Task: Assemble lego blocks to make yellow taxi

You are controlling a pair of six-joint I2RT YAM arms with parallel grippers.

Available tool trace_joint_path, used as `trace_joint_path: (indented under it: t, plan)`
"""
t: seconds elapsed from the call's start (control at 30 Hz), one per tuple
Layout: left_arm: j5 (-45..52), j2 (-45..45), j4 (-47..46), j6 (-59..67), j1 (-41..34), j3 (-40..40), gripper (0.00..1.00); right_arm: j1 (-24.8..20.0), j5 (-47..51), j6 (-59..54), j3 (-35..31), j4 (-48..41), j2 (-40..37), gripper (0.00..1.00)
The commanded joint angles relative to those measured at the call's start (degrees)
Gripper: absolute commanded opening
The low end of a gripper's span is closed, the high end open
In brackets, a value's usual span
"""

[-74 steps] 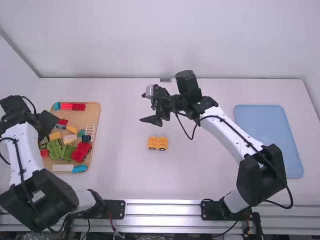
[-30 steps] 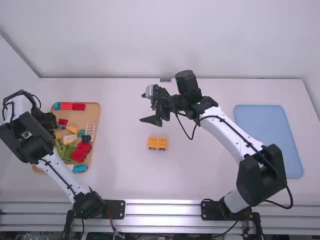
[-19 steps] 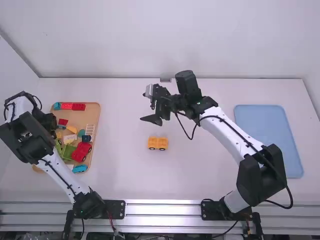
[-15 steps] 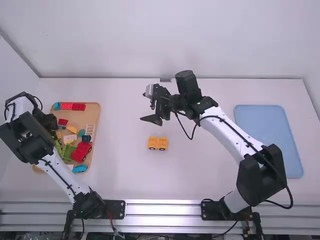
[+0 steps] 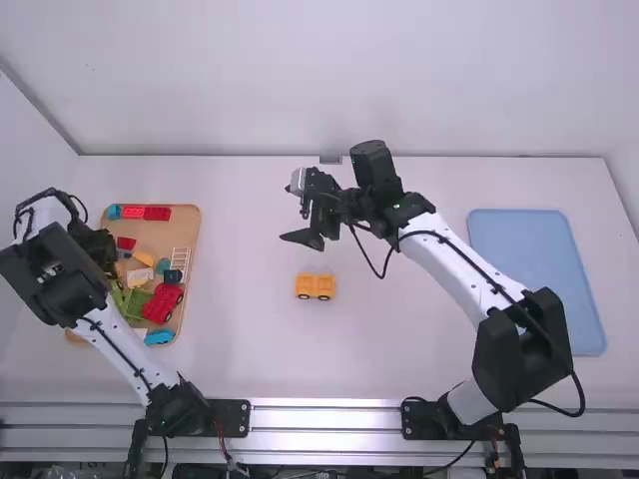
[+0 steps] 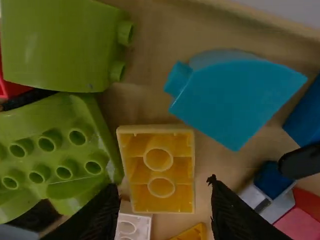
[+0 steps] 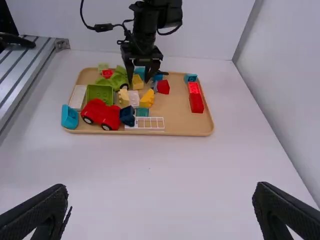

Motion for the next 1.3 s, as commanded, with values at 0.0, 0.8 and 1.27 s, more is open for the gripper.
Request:
trace_joint_path:
  t: [0.0,0.8,1.27]
  plan:
    - [-0.3,-0.2,0.3,-0.3,-0.4,-0.5,0.50,0.0,-0.3,0.1,0.3,0.0,0.3,0.99]
    - [-0.4,-0.2,2.4,0.1,-0.7,-2.3,0.47,0.0,-0.3,0.1,0.0,-0.2,0.3,0.98]
    - [-0.1,-0.2,6.5,3.9,-0.7,-4.8,0.43,0.0,-0.3,0.1,-0.6,0.2,0.3,0.99]
